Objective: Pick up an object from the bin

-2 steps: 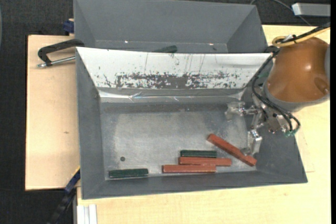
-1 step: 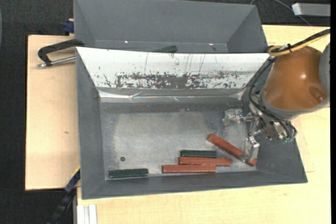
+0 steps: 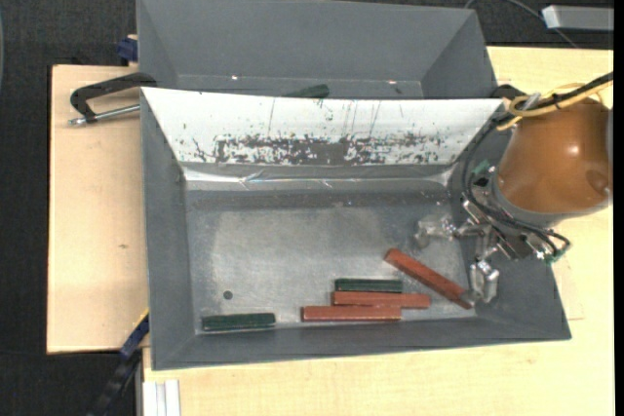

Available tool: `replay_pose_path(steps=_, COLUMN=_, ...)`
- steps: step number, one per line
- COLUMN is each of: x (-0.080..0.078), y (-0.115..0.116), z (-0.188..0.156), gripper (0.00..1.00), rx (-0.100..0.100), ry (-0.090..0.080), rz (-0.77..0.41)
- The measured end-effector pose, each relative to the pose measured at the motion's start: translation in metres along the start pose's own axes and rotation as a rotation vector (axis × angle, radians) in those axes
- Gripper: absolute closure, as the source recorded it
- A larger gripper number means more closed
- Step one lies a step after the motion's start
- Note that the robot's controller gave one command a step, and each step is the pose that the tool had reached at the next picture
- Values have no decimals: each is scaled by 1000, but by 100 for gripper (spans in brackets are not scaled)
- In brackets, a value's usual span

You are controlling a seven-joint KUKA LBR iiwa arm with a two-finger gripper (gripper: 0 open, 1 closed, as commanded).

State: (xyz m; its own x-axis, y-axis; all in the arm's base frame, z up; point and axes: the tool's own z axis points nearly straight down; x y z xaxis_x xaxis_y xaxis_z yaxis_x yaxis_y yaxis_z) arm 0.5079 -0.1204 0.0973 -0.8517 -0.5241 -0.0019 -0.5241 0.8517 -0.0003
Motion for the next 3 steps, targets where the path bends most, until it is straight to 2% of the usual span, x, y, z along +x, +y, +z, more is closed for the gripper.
replay_pose_path(steps=1, x=-16, y=47, z=26, gripper=100, rx=1, ry=-5, rz=276)
replay_pose_path(steps=2, x=-16, y=47, z=26, gripper=100, rx=1, ry=-5, rz=276)
replay_pose_path(steps=3, x=-76, y=96, z=-145, gripper=100, rx=2, ry=-7, rz=346)
